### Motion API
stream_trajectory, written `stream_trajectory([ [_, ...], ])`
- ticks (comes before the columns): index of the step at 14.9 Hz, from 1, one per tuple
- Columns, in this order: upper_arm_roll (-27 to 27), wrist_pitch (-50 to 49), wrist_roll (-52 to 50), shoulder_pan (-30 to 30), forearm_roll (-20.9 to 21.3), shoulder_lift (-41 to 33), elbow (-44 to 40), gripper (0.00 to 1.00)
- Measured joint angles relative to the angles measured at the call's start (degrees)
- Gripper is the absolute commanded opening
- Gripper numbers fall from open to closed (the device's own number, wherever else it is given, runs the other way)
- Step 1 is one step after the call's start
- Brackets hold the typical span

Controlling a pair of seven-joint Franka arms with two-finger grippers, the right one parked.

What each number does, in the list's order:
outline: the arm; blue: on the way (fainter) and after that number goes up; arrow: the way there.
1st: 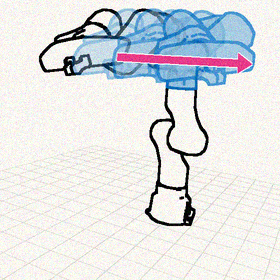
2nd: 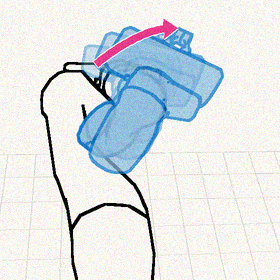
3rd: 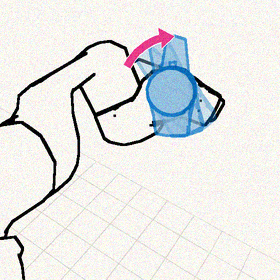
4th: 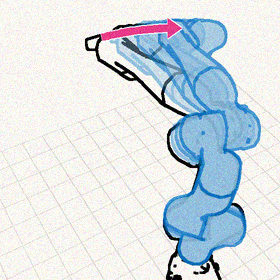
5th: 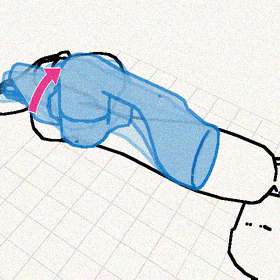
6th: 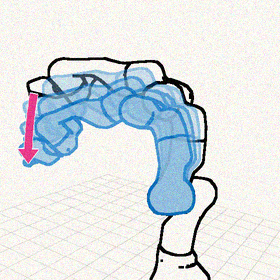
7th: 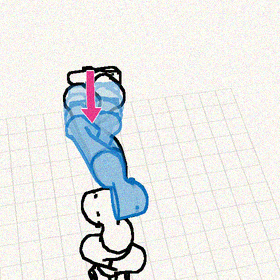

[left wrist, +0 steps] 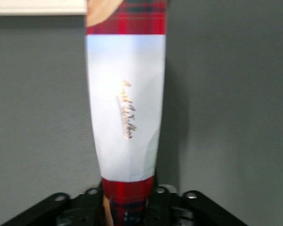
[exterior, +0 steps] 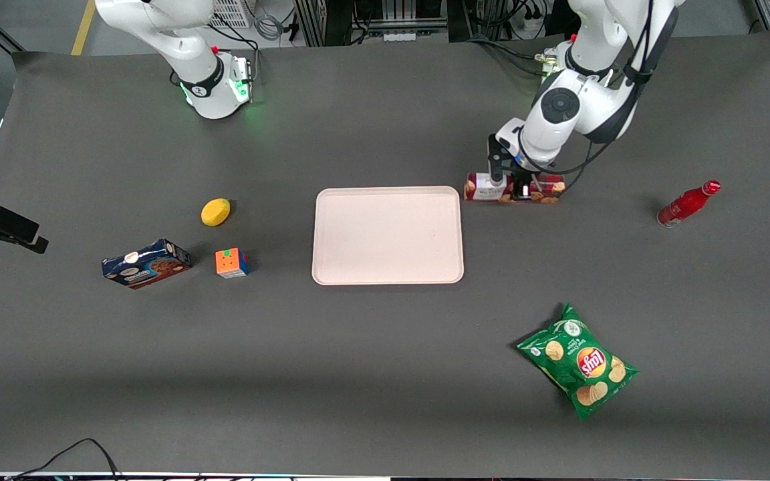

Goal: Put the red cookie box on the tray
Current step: 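Lower the open left gripper onto the cookie box and close it, then lift the cookie box with the left gripper toward the tray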

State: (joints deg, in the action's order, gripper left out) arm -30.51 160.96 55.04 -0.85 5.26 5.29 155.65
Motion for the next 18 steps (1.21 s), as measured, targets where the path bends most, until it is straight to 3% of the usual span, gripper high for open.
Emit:
stream_trajectory([
  [5, 1.6, -9.7, 0.2, -0.2, 0.9, -0.1, -6.4, 0.16],
  [13, 3.2, -37.5, 0.2, -0.2, 1.0, -6.1, -23.3, 0.18],
  [15, 4.9, -43.9, 0.3, -0.2, 0.5, -7.3, -27.7, 0.22],
  [18, 5.8, -55.1, 0.3, -0.2, -1.8, -7.9, -37.6, 0.17],
])
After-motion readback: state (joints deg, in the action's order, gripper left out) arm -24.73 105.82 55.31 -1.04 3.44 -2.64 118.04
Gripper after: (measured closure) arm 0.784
